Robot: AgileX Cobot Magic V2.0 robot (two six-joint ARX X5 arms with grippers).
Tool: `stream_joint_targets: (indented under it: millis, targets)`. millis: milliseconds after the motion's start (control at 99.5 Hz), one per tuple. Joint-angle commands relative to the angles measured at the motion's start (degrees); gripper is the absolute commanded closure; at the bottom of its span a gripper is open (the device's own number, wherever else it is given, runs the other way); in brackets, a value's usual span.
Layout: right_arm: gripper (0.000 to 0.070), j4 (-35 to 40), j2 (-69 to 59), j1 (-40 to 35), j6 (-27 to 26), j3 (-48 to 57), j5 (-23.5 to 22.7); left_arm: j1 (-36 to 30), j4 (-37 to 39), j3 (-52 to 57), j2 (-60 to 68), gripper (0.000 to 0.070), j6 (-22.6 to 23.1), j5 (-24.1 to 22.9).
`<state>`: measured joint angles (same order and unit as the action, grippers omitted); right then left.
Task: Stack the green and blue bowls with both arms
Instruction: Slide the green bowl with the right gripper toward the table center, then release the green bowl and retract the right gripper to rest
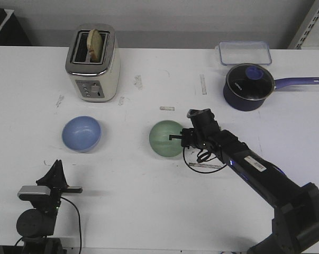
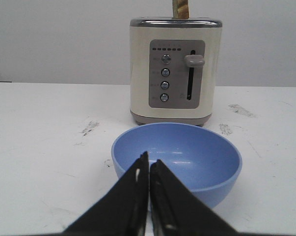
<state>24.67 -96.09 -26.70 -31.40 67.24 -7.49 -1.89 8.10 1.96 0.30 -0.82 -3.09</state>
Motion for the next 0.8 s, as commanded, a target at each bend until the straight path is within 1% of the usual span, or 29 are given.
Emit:
stream_joint_targets:
  millis: [0, 40, 131, 181, 211, 352, 362, 412, 442, 543, 623, 674, 794]
  targets:
    - [0.0684, -0.2, -1.7, -0.5, -0.7, 1.0, 0.0, 0.1, 0.6, -1.2, -0.1, 0.0697, -0.3, 0.1]
    - [0.0662, -0.3, -1.7, -0.6, -0.7, 1.0, 0.0, 0.1, 0.6, -1.2, -0.1, 0.0697, -0.3, 0.1]
    - [0.0542, -0.6, -1.7, -0.7, -0.7, 1.0, 0.0, 0.1, 0.6, -1.2, -0.1, 0.0697, -0.3, 0.1]
    - [0.0498, -0.7, -1.7, -0.7, -0.7, 1.0, 0.0, 0.1, 0.6, -1.2, -0.1, 0.0697, -0.3, 0.1]
    - [0.0487, -0.7, -1.7, -0.7, -0.7, 1.0, 0.0, 0.1, 0.6, -1.2, -0.1, 0.0697, -0.3, 0.1]
    - [0.0479, -0.6, -1.2, -0.7, -0.3, 1.0, 0.0, 0.1, 0.6, -1.2, -0.1, 0.0697, -0.3, 0.1]
    - [0.0362, -0.8, 0.1, -0.5, 0.5, 1.0, 1.3, 0.1, 0.6, -1.2, -0.1, 0.0697, -0.3, 0.1]
    - [0.0300, -1.2, 0.9, -0.2, 1.7, 1.0, 2.0, 0.1, 0.6, -1.2, -0.1, 0.0697, -0.3, 0.1]
    - [0.0282, -1.4, 1.3, 0.1, 2.5, 1.0, 2.3, 0.1, 0.6, -1.2, -0.1, 0.0697, -0.3, 0.1]
    - [0.0279, -1.5, 3.2, 1.2, 6.8, 1.0, 3.5, 0.1, 0.6, -1.2, -0.1, 0.0697, -0.3, 0.1]
    - [0.0279, -1.3, 4.9, 1.6, 13.5, 1.0, 4.9, 0.1, 0.6, -1.2, -0.1, 0.0697, -0.3, 0.1]
    - [0.0280, -1.2, 6.1, 1.6, 18.9, 1.0, 6.5, 0.1, 0.6, -1.2, -0.1, 0.0697, -0.3, 0.1]
    - [0.0282, -0.9, 9.1, 1.8, 27.5, 0.5, 10.6, 0.1, 0.6, -1.2, -0.1, 0.0697, -0.3, 0.1]
